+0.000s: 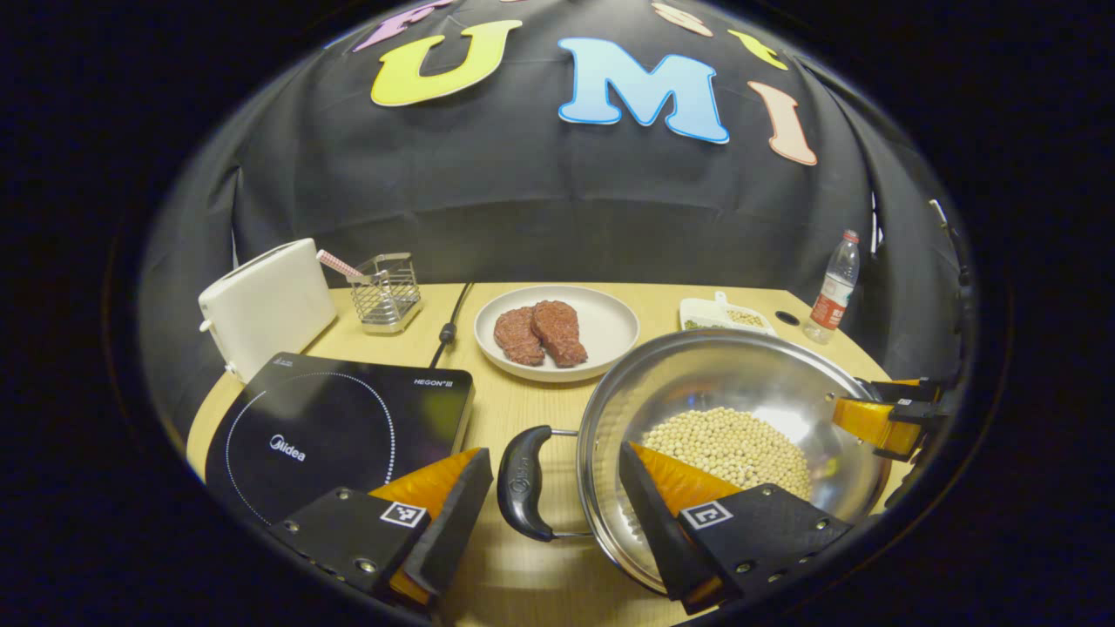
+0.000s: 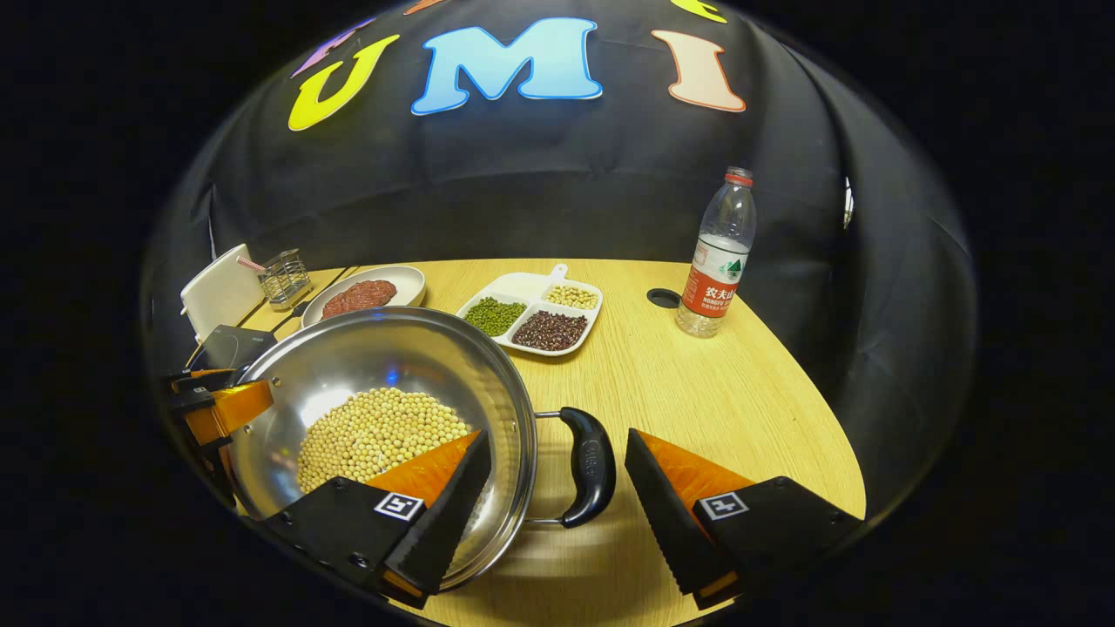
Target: First push the handle of the pot to place it horizontally, then grasp the pot with both hands and set it on the induction cooktop.
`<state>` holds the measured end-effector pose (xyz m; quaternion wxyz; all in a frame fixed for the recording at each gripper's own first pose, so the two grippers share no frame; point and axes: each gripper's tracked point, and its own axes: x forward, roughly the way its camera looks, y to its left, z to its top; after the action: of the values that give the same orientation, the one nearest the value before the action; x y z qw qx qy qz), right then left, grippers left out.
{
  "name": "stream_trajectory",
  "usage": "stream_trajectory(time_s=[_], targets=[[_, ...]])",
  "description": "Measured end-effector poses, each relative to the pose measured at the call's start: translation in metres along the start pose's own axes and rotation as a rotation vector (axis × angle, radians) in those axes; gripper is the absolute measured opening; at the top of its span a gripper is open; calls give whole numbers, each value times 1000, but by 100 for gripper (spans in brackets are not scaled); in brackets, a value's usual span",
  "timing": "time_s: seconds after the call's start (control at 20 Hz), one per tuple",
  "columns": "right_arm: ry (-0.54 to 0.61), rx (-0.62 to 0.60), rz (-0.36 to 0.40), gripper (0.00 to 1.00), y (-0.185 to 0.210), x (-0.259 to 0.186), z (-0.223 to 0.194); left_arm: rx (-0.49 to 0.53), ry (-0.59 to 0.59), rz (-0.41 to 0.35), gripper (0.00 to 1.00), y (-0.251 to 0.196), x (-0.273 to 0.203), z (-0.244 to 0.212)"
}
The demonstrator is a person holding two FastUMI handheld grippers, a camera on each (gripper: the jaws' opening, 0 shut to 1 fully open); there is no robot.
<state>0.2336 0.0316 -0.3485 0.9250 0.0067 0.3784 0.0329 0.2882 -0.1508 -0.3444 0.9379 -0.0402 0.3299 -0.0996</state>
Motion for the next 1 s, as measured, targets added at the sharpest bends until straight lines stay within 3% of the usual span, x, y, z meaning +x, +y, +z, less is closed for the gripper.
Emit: stream_trajectory(time_s=[0.25,0.35,0.45,0.5,0.6,0.75,0.85,1.0], targets=[[8,-8,-9,80,0,1,-2,-6,24,24,90,4,4,-8],[7,-13,-13,67,0,1,-2,-6,26,40,78,7,3,-8],[7,-13,-16,70,0,2,-2,-8,30,41,73,7,3,-10],[9,-10,-15,65,1,1,-2,-13,28,19,73,2,4,-9],[10,-6,-18,60,2,-2,-2,-13,26,31,62,1,6,-9],[8,10,-19,58,4,-2,0,-4,27,34,58,3,5,-6],[17,-2,-26,50,5,-7,0,-9,36,34,60,4,5,-7],[7,-9,-27,52,10,-17,5,-31,32,35,60,9,-1,-5]])
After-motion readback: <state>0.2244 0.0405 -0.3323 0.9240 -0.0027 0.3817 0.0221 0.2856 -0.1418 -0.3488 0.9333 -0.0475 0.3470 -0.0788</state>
